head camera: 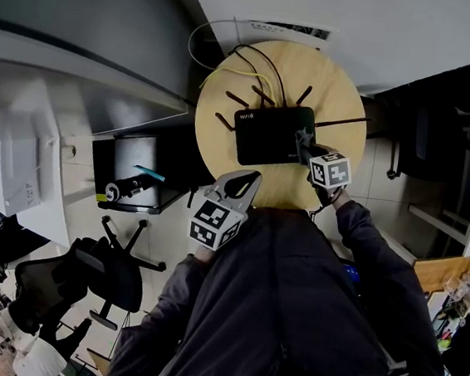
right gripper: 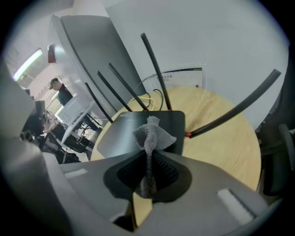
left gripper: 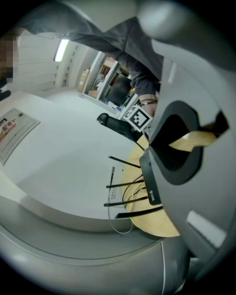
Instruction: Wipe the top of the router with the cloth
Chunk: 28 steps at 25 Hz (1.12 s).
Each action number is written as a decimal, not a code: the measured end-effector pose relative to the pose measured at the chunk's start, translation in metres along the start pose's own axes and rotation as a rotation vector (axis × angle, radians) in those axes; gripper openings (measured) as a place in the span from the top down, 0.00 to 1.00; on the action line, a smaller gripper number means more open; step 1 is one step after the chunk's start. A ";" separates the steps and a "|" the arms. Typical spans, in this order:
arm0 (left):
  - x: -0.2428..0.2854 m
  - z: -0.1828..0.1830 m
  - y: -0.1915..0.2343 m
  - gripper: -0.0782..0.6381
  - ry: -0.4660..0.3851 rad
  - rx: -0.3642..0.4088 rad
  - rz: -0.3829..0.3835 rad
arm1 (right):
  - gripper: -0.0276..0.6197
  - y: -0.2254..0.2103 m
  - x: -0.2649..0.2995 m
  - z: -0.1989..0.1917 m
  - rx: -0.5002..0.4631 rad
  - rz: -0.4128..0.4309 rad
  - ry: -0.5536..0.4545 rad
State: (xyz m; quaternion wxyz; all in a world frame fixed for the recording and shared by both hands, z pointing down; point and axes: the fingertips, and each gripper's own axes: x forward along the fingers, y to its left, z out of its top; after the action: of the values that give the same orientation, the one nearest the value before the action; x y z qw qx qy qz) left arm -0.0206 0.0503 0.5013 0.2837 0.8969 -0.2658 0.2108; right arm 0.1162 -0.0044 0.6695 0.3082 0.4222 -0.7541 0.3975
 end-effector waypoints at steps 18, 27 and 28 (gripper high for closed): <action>-0.057 -0.028 0.052 0.89 0.044 0.015 -0.051 | 0.91 0.192 0.065 -0.023 -0.112 0.235 0.060; -0.064 -0.036 0.054 0.89 0.070 0.035 -0.071 | 0.91 0.186 0.082 -0.040 -0.030 0.185 0.079; -0.065 -0.036 0.054 0.89 0.072 0.037 -0.072 | 0.91 0.183 0.081 -0.040 -0.016 0.177 0.074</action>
State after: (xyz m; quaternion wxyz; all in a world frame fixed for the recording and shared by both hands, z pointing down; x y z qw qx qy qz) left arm -0.1105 0.0584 0.5155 0.2837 0.9029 -0.2190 0.2373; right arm -0.0765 0.0578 0.6924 0.3028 0.3366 -0.7798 0.4324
